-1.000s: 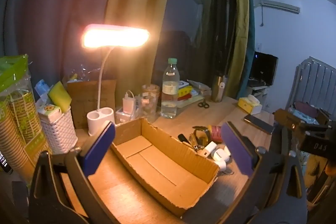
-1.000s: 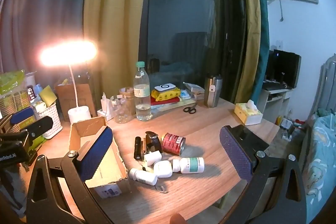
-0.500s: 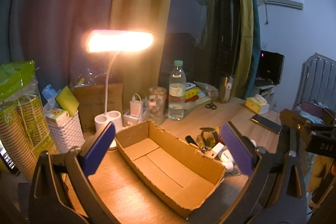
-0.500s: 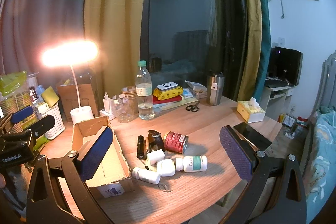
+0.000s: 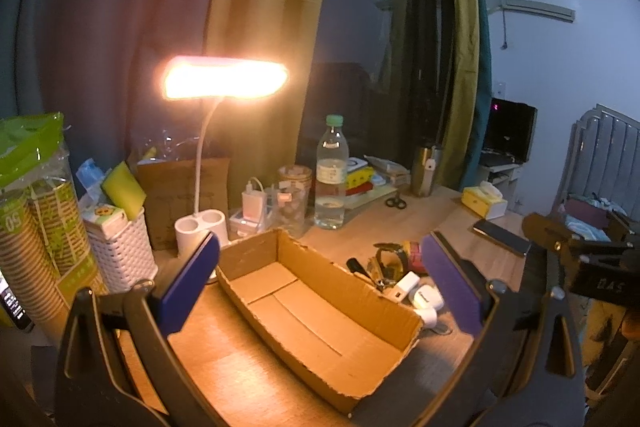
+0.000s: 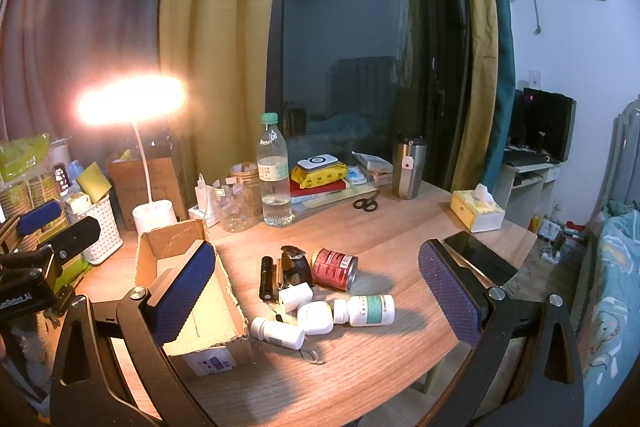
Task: Organize rigid objects
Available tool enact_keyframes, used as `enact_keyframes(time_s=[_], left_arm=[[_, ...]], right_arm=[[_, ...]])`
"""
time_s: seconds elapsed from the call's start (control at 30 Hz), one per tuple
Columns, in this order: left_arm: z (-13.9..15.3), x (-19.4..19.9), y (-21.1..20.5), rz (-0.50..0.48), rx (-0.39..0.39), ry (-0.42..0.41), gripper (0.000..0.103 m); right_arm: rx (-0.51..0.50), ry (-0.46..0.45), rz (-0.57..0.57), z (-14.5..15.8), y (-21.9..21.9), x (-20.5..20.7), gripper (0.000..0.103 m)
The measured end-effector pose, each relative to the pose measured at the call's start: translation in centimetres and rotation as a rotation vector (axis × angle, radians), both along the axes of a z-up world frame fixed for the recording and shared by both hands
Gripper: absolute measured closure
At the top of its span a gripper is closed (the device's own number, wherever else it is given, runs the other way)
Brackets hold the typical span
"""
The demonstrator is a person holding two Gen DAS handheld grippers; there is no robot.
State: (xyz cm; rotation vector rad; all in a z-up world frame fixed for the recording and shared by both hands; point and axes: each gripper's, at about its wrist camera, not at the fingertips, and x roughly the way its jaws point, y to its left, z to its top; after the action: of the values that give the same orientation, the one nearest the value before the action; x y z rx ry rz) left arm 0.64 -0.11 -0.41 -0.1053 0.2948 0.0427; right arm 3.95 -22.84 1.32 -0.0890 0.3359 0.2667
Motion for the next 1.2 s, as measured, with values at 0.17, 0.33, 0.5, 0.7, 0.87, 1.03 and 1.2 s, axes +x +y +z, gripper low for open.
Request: enact_keyframes(time_s=[0.17,0.33,0.5,0.7,0.87,1.03,1.2], left_arm=[[0.00,-0.14,-0.10,-0.001,-0.002,-0.001,0.001],[-0.01,-0.15,-0.10,0.000,-0.002,-0.001,0.001],[-0.03,-0.15,-0.08,-0.001,-0.003,0.000,0.001],[-0.04,-0.15,-0.08,0.000,-0.003,-0.001,0.001],[-0.03,-0.16,-0.08,-0.002,-0.002,-0.003,0.001],[-0.07,-0.22,-0.26,-0.004,0.000,-0.007,0.001],[-0.17,-0.40,-0.53,-0.002,-0.001,-0.006,0.001]], right_arm=[[-0.002,-0.001,0.001,0.06,0.05,-0.01,0.000],[-0.001,0.001,0.003,-0.09,-0.01,0.02,0.000],[-0.002,0.000,0.003,-0.36,0.00,-0.06,0.000],[-0.003,0.001,0.003,-0.29,0.04,-0.02,0.000],[-0.002,0.002,0.003,-0.32,0.05,-0.01,0.000],[-0.004,0.002,0.003,-0.29,0.10,-0.02,0.000],[-0.009,0.003,0.007,-0.76,0.37,-0.26,0.000]])
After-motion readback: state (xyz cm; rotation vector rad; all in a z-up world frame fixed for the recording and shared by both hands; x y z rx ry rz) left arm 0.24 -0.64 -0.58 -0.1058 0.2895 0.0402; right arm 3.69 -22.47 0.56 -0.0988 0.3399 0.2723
